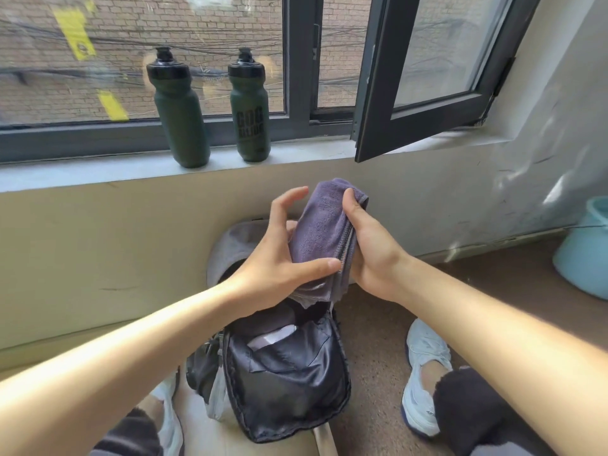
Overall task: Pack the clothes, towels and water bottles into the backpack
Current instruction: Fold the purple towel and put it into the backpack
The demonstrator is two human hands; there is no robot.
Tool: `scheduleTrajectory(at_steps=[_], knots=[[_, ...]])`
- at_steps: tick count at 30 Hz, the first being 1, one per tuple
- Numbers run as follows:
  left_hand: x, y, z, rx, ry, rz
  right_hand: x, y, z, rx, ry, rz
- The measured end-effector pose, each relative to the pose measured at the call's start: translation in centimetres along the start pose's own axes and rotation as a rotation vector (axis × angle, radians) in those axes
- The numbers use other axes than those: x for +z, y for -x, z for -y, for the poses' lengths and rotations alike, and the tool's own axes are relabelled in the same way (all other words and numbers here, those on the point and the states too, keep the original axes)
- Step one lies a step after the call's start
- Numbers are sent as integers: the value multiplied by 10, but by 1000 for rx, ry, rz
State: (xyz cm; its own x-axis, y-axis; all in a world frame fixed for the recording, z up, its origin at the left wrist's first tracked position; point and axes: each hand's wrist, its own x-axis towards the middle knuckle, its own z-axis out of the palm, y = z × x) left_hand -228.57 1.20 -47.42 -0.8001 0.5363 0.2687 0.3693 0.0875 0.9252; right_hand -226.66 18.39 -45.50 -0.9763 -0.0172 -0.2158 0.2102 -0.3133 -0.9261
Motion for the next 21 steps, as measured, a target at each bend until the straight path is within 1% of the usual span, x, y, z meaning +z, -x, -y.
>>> scheduleTrajectory(at_steps=[3, 5, 8, 10, 12, 16, 18, 21], knots=[[-6, -3, 14, 68, -181, 128, -12, -10, -14, 79, 145, -61], [-11, -3, 27, 35, -275, 210, -17, -15, -27, 165, 246, -92], [-22, -2, 51, -5, -496, 256, -25, -19, -44, 281, 471, -114], [-34, -1, 73, -62, -657, 300, -31, -19, -51, 295, 663, -114], [-45, 3, 92, -110, -835, 355, -39, -21, -60, 279, 824, -80], [-59, 7, 117, -160, -1105, 444, -58, -33, -82, 225, 1037, -27], [-62, 6, 126, -119, -1239, 465, -64, -39, -94, 243, 1114, 4], [-58, 2, 148, 43, -1447, 500, -68, -46, -109, 291, 1240, 100]])
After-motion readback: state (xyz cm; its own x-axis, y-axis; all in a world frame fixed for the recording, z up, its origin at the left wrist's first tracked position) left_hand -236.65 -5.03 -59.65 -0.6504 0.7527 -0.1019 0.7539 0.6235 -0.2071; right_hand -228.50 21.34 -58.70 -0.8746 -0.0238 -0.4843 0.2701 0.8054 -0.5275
